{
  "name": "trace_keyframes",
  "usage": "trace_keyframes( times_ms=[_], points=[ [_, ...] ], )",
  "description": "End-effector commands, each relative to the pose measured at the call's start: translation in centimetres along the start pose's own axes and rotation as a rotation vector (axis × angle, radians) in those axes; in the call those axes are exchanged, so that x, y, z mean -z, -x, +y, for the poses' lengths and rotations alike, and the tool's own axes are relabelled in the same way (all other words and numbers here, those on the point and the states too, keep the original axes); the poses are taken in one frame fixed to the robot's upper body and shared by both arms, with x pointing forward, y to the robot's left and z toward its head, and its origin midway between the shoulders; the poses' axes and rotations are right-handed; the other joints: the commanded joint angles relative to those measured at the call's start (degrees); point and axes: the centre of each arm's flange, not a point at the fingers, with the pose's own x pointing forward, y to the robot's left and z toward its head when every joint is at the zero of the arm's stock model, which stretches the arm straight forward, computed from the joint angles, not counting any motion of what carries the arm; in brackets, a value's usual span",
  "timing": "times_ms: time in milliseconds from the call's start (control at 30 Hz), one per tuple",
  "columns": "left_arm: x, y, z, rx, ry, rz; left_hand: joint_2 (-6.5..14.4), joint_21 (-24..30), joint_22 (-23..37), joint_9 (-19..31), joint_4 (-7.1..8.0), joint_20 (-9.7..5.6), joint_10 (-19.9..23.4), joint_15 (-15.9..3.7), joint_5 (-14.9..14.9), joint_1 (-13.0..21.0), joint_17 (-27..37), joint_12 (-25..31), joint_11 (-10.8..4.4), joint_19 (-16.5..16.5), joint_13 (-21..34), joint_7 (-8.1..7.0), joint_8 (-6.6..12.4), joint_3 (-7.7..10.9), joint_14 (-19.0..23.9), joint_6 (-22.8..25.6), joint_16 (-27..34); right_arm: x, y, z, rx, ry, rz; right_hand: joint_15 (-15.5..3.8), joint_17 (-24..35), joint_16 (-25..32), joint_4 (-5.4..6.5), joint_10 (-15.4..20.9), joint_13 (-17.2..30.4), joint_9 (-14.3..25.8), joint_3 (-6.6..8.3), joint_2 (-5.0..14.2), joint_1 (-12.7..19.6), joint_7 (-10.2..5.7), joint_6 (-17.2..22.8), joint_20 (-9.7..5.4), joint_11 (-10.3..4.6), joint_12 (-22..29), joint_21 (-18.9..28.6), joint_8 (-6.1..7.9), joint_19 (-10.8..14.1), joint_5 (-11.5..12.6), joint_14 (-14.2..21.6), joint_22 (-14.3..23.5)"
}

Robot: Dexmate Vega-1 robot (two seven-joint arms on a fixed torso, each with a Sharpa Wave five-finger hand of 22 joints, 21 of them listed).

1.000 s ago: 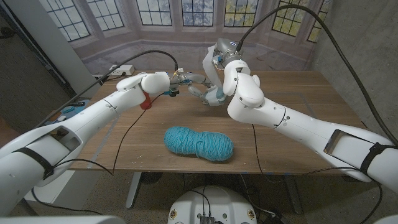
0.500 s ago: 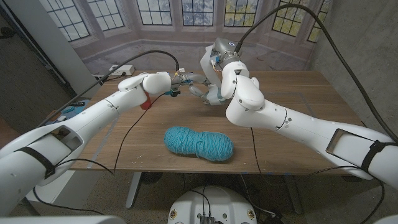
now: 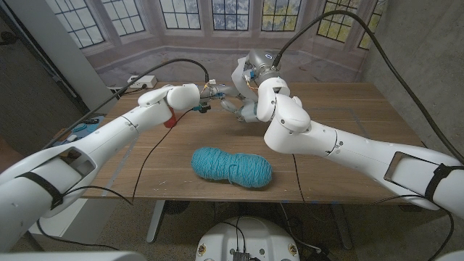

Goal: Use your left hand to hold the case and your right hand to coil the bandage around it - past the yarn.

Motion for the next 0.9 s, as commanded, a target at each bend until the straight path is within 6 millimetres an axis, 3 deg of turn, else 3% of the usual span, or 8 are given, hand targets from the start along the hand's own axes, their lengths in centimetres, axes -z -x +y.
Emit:
trace_keyframes(
  times_ms=[33,900],
  points=[
    [-0.3,0.3,0.9,-0.023,-0.007,0.006,3.6,0.2,0.1,0.6,0.79,0.03,1.3,-0.09,0.4,-2.8,0.1,0.2,-0.94,-0.5,0.3,-0.62,17.88,0.9,0.1,2.3,0.3,0.1,1.2,0.7,-0.004,-0.015,-0.002,-6.44,0.2,0.3,-0.31,0.3,0.1,0.2,0.05,0.01,0.8,0.42,0.0,-1.77,0.0,0.3,0.3,0.14,0.7,0.6,0.7,0.1],
    [0.0,1.1,1.9,-0.048,-0.01,0.022,3.6,0.2,0.1,0.7,0.78,-0.01,1.2,-0.1,0.4,-2.9,0.0,0.2,-0.79,-0.5,0.2,-0.65,17.86,0.95,0.1,2.3,0.2,0.3,3.1,2.4,-0.021,-0.035,0.012,-6.49,0.6,0.3,-0.41,0.5,0.2,0.2,0.08,0.11,1.3,0.5,0.1,-1.69,0.12,0.4,0.3,0.11,0.8,0.6,0.7,0.1]
  ],
)
